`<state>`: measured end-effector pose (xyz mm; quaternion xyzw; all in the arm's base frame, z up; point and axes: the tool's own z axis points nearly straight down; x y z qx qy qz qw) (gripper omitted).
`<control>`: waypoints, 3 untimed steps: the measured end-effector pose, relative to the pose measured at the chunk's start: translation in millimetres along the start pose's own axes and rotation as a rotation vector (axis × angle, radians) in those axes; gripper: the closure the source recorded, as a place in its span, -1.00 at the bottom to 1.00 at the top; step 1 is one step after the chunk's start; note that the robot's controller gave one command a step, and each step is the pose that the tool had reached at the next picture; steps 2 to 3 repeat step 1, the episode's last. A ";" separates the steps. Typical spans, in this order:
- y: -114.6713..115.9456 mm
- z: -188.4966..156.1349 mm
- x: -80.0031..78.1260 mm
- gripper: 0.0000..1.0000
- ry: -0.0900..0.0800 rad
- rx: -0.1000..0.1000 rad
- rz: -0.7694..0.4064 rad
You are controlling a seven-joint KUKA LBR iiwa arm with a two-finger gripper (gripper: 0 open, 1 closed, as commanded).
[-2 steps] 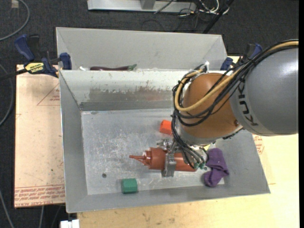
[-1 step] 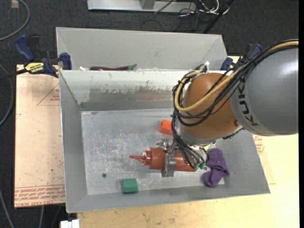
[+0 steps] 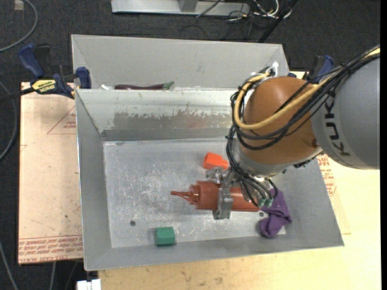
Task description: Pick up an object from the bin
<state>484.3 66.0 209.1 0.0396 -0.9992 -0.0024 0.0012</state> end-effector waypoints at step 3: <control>-7.6 -110.6 4.6 1.00 -0.011 -0.001 -0.043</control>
Offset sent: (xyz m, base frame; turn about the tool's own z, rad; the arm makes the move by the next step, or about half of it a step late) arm 0.0000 0.0000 0.0000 0.0000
